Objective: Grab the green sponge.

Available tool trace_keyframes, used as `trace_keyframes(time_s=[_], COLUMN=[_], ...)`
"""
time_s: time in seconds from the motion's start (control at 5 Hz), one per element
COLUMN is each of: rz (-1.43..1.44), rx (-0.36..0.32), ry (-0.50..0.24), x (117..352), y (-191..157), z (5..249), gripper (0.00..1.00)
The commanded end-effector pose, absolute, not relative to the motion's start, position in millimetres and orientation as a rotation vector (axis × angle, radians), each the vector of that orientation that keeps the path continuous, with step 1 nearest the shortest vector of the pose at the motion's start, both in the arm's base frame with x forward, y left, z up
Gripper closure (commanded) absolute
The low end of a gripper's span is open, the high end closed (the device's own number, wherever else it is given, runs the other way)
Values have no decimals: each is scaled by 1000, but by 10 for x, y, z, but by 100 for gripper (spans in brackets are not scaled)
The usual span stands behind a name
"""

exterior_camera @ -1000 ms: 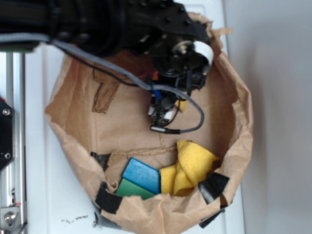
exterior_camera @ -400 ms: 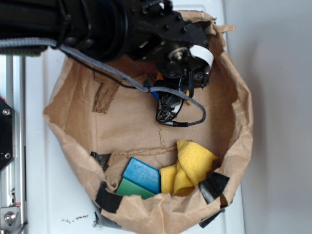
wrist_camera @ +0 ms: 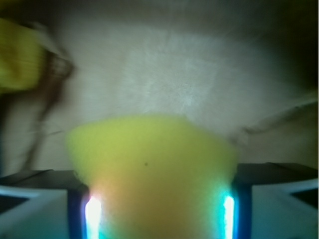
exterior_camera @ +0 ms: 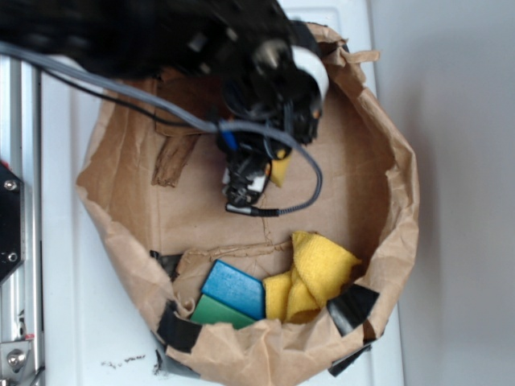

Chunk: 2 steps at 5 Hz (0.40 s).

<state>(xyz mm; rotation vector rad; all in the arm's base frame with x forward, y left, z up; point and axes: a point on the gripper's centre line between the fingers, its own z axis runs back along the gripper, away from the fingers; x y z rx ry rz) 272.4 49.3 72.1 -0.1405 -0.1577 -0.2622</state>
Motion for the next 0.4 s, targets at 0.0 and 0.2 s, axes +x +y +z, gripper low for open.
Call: trace_keyframes(time_s=[0.0,0.2], rz=[-91,-52], rx=[-129,-78], ry=[-228,-240], x=[2475,2484], y=[330,223], z=[1669,1640], gripper=[100,100])
